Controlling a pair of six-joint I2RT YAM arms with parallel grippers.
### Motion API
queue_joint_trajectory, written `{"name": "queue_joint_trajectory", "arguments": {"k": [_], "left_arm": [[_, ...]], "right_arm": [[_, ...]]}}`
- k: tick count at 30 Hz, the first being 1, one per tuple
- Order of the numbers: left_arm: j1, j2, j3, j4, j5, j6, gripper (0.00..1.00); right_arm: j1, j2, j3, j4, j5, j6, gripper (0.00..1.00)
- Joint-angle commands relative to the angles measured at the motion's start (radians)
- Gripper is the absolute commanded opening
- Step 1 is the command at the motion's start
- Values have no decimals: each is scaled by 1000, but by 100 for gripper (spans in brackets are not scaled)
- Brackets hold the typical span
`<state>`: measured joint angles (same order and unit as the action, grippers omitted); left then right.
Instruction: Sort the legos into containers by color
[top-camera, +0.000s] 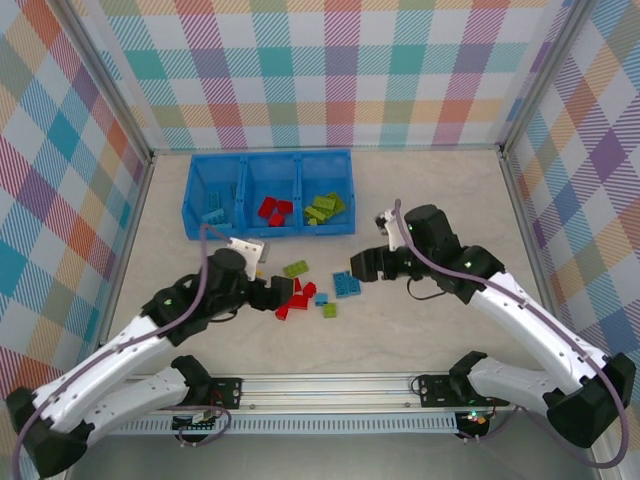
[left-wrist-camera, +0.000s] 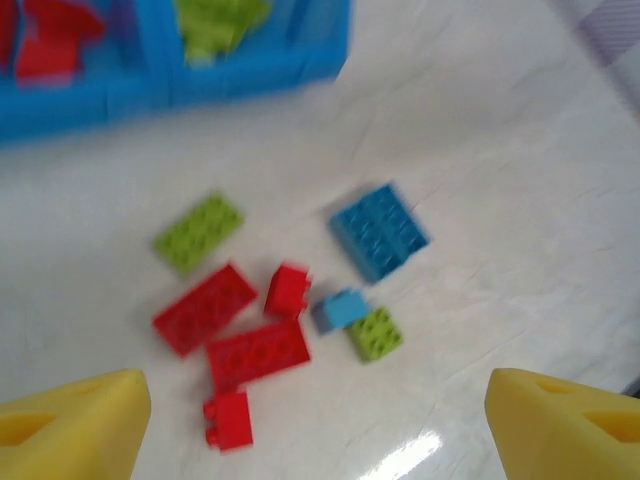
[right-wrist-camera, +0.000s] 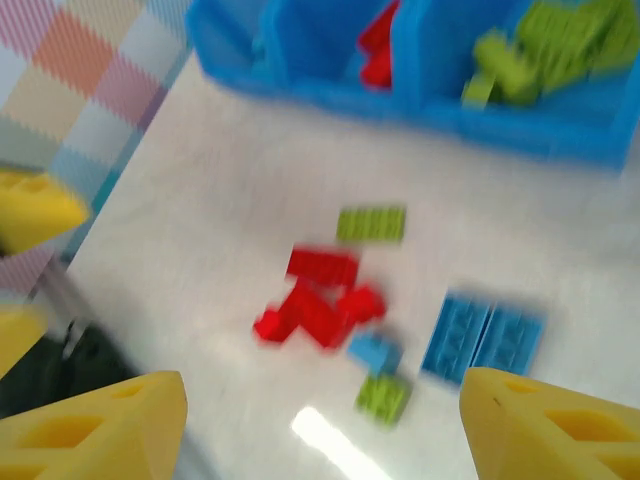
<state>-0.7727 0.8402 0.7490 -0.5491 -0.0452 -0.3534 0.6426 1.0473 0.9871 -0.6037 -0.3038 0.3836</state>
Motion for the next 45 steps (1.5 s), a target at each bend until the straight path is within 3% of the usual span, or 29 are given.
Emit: {"name": "queue_joint_trajectory", "arguments": {"k": [1, 5, 14, 18, 22, 24, 28, 32, 35, 39, 45], "left_arm": [[-28, 106, -45, -73, -29, -142, 87], [-31, 216, -87, 21, -67, -71, 84], [-33, 571, -30, 121, -27, -3, 57], [-34, 584, -32, 114, -63, -13, 41], [-33, 549, -48, 116, -58, -35, 16], [-33, 511, -48, 112, -45, -54, 10], [-35, 342, 20, 32, -48, -105, 9], [-22, 259, 184, -37, -276, -60, 9], [65, 374, 293, 25, -392, 24, 8], [203, 648, 437, 149, -345, 68, 7], [308, 982, 686, 205, -343, 105, 9]], "right_arm": [[29, -4, -24, -160, -112, 27, 79], [60, -10, -85, -124, -84, 66, 83], [68, -43, -100, -75, -32, 132, 83], [67, -65, -103, -68, -29, 139, 84], [67, -66, -99, -62, -25, 121, 84], [68, -65, -89, -71, -15, 108, 85], [68, -73, -79, -63, -26, 73, 85], [68, -73, -76, 10, -9, 37, 87], [67, -55, -59, 57, 23, -6, 88], [66, -28, -24, 87, 52, -44, 90], [65, -10, 3, 95, 76, -63, 91]]}}
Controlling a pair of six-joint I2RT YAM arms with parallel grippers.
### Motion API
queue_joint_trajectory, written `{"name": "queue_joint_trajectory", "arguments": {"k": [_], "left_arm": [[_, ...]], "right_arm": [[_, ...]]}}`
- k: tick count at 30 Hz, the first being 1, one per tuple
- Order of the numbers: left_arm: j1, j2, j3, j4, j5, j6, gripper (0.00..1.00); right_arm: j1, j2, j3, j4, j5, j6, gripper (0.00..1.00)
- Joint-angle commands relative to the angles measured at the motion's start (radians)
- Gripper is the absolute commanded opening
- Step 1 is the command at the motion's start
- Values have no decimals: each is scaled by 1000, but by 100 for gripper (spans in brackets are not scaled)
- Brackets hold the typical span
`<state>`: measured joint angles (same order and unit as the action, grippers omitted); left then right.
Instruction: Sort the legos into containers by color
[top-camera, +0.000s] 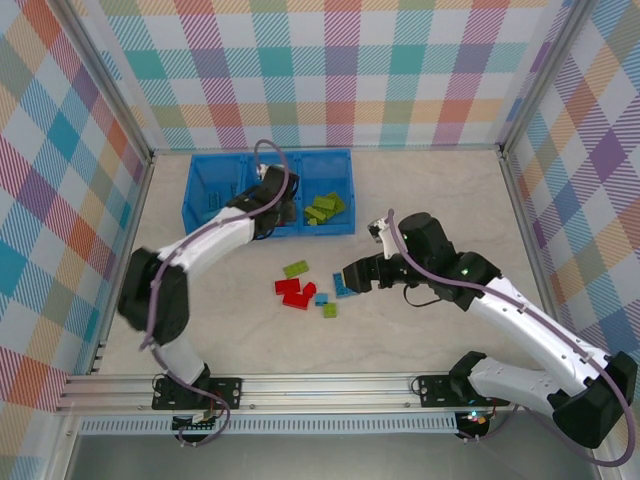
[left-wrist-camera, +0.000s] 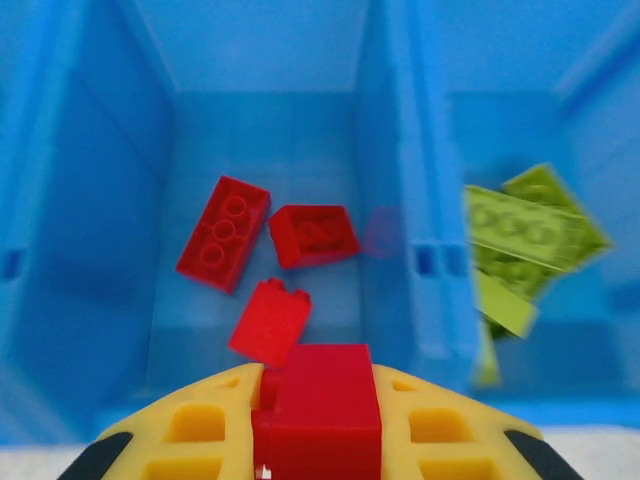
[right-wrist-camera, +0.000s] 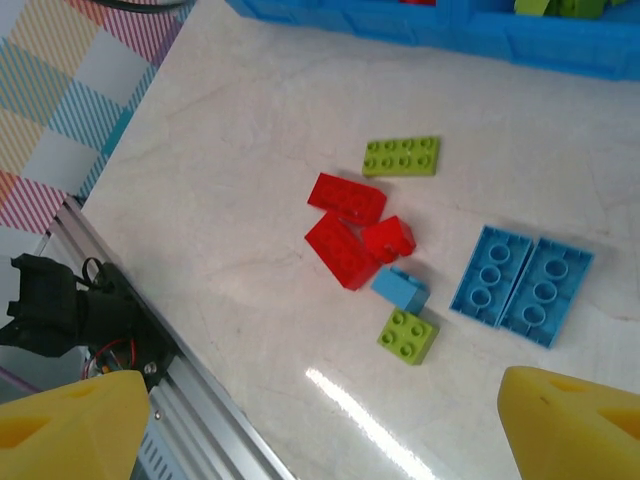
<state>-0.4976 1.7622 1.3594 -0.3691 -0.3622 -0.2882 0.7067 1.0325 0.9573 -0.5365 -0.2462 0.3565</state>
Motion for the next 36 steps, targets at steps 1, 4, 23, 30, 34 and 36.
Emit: {"name": "queue_joint_trajectory", "arguments": {"k": [1, 4, 23, 30, 34, 36], "left_arm": [[50, 102, 110, 31, -14, 45, 11], [75, 201, 205, 9, 1, 70, 20], [-107, -263, -112, -20, 202, -25, 52], [-337, -380, -334, -25, 196, -71, 51], [-353, -310, -346, -82, 236, 11, 47], [-347, -255, -325, -115, 276, 54, 47]], "right_arm": [[2, 5, 34, 27, 18, -36, 91], [2, 0, 34, 14, 25, -24, 91], [0, -33, -18, 45, 56, 67, 92], [0, -19, -47, 42, 52, 77, 92], [0, -8, -45, 44, 41, 81, 92], [0, -4, -42, 40, 39, 84, 92]]}}
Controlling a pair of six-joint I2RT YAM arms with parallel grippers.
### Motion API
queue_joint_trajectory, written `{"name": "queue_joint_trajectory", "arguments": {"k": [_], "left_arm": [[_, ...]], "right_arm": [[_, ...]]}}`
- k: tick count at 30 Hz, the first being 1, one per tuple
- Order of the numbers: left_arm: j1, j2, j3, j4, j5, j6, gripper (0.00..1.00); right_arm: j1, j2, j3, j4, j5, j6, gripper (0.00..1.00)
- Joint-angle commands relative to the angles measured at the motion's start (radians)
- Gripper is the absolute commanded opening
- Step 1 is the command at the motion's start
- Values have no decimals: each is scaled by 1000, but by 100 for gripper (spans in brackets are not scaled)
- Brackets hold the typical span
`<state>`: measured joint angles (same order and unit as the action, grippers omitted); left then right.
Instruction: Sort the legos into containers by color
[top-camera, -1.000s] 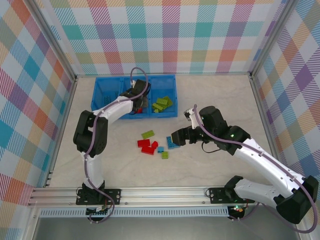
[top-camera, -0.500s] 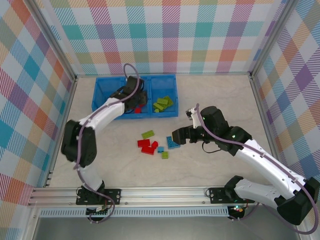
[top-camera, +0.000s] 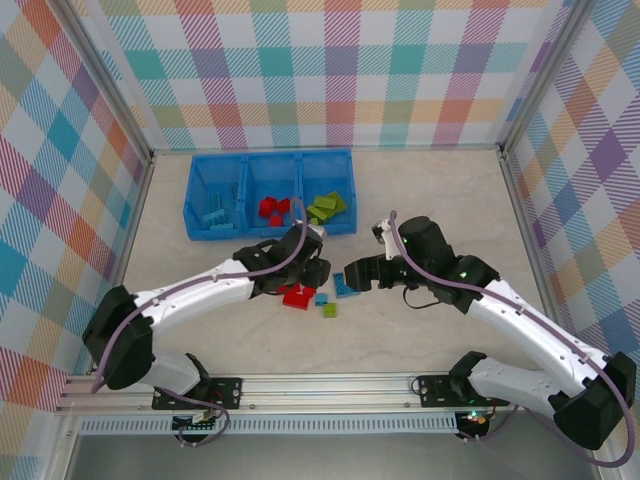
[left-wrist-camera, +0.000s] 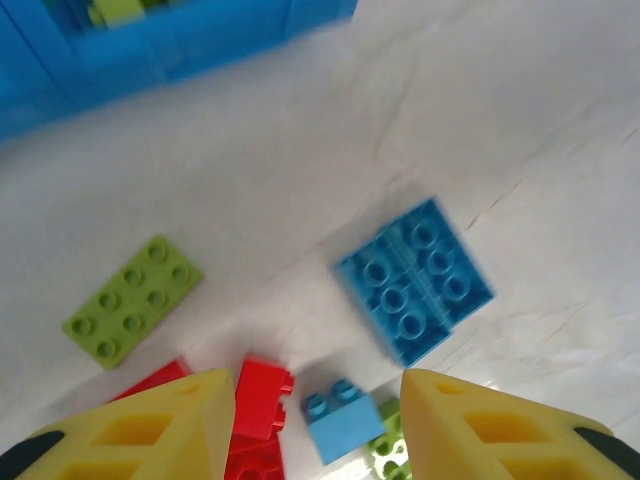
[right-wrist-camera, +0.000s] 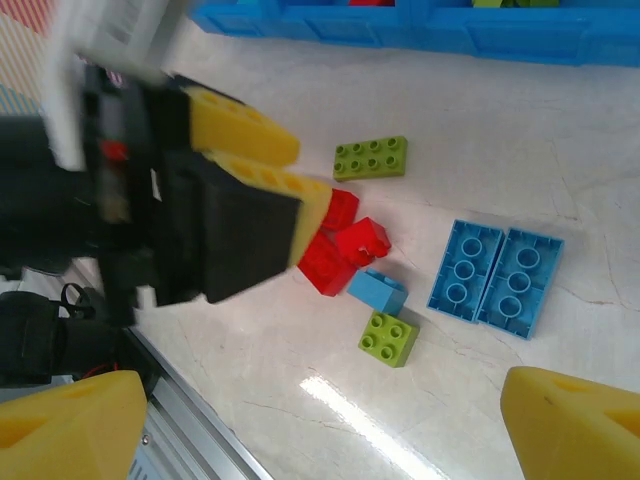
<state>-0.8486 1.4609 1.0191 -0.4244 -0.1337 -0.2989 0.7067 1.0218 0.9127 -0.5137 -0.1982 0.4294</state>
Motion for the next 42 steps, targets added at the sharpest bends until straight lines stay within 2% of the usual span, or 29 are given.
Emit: {"name": "queue_joint_trajectory", "arguments": {"k": [1, 4, 11, 16, 24, 25, 29, 34, 37, 39, 42], "left_arm": [[5, 91, 45, -99, 49, 82, 47], [17, 193, 107, -162, 25, 104, 45], [71, 283, 142, -159, 81, 139, 42], [76, 335, 166, -175, 143, 179, 39], [76, 361, 159, -195, 128, 181, 38], [76, 363, 158, -197, 122, 181, 37], [76, 376, 157, -192, 118, 177, 22], [77, 358, 159, -177, 145, 170, 17], [80, 298, 166, -164, 136, 166, 15], [90, 238, 176, -145, 118, 156, 15], [118, 152, 200, -103, 30, 145, 15]], "right_arm": [[0, 11, 7, 17, -9, 11, 92], [0, 11, 9, 12, -15, 17, 92], [0, -7, 0, 4, -10, 40, 92], [0, -2, 3, -1, -4, 42, 92], [-1, 18, 5, 3, -18, 46, 92], [0, 21, 5, 3, -20, 45, 92], [0, 23, 6, 3, -23, 43, 93], [0, 15, 10, -8, -24, 46, 93], [0, 11, 9, -8, -29, 48, 93], [0, 12, 8, -7, -39, 46, 93], [0, 15, 8, 0, -48, 48, 93]]}}
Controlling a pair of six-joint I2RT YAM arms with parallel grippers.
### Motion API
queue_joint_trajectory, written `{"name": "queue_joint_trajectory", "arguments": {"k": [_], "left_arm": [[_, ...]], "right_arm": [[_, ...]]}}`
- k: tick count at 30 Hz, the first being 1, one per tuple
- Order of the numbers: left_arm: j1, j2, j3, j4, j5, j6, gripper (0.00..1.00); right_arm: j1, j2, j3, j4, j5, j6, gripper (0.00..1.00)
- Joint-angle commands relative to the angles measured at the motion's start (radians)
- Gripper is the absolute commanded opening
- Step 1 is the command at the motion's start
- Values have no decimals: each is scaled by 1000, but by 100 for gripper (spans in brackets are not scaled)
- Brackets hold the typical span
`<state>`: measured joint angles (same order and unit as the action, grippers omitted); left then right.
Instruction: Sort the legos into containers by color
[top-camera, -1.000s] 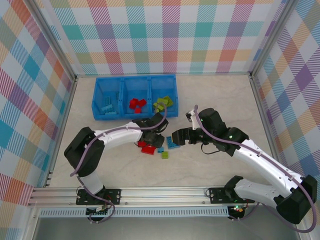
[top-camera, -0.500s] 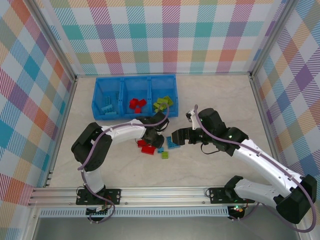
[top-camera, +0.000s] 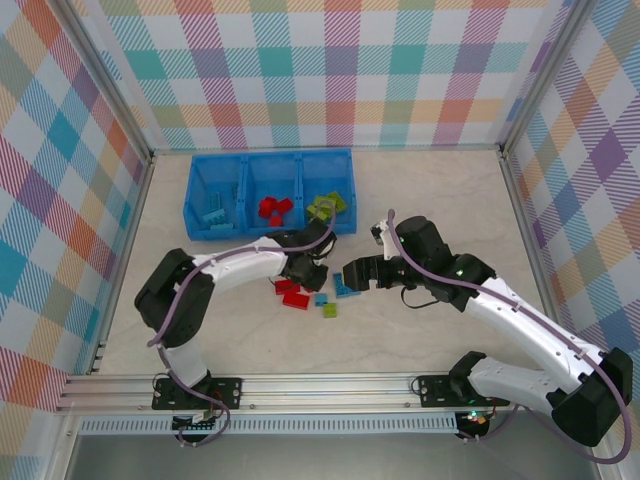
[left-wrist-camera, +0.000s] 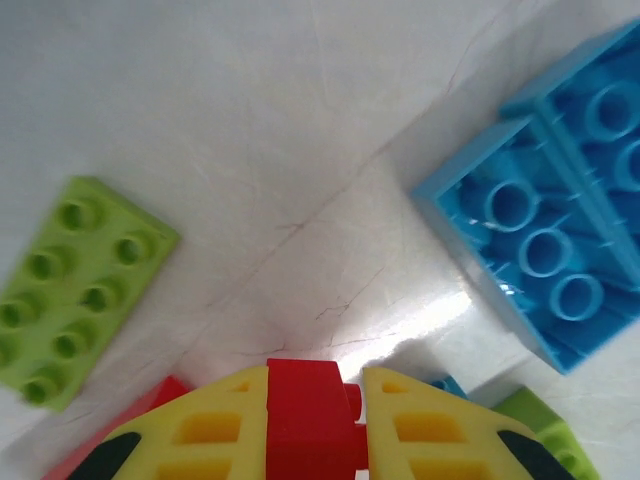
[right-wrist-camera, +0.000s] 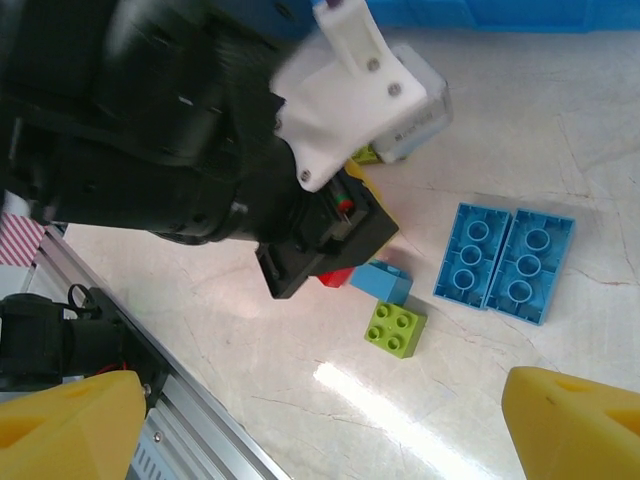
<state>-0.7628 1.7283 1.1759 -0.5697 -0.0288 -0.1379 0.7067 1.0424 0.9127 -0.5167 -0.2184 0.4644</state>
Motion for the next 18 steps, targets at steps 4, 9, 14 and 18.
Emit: {"name": "queue_joint_trajectory", "arguments": {"k": [4, 9, 14, 18], "left_arm": [[116, -142, 98, 112, -235, -12, 13], [277, -58, 168, 322, -270, -18, 12], [392, 181, 415, 370, -229, 0, 13], [443, 335, 598, 367, -216, -8, 18]], "right_arm": [[0, -11, 6, 6, -31, 19, 93], [1, -34, -1, 7, -32, 31, 93], [1, -64, -14, 17, -32, 51, 93], [2, -78, -15, 7, -28, 58, 93]]}}
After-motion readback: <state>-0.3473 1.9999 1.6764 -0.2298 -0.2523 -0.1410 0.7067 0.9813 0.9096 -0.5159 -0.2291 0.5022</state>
